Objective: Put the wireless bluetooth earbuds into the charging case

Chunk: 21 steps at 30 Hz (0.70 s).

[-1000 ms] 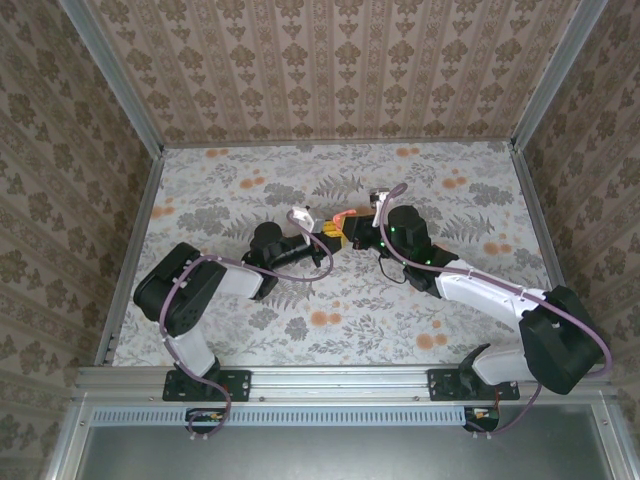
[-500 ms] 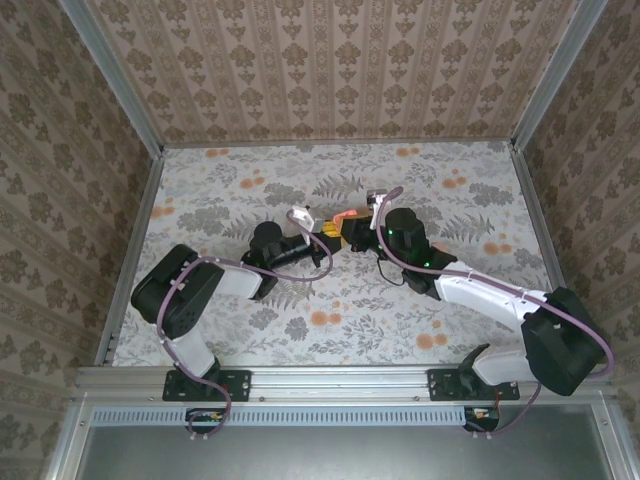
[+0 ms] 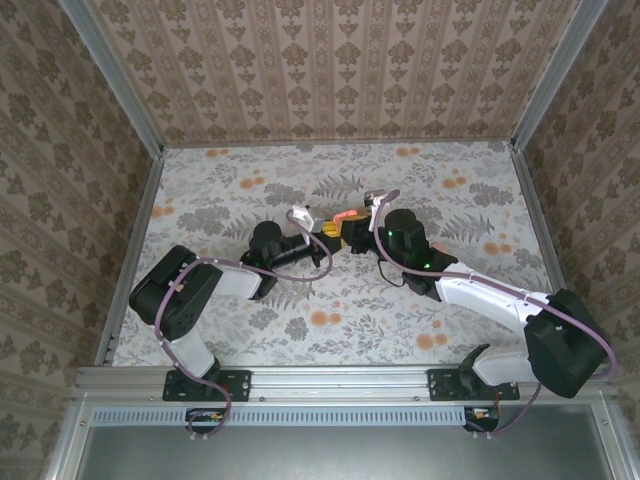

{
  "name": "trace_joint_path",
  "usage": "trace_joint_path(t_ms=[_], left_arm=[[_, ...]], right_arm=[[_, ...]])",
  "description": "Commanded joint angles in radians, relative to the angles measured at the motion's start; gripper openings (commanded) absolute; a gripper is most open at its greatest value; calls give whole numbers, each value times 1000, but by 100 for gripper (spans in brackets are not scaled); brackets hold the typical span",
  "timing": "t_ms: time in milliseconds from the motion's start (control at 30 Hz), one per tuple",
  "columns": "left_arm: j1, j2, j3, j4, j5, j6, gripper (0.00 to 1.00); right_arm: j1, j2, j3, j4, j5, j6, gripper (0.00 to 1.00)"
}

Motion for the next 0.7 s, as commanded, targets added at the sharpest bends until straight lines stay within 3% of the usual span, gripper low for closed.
trace_joint_path(t_ms=[0, 667], left_arm=[[-3, -60, 12, 89, 18, -6, 11], [-3, -80, 3, 88, 33, 14, 11]], right_arm=[[16, -10, -35, -76, -5, -35, 16], [15, -50, -13, -162, -15, -125, 26]])
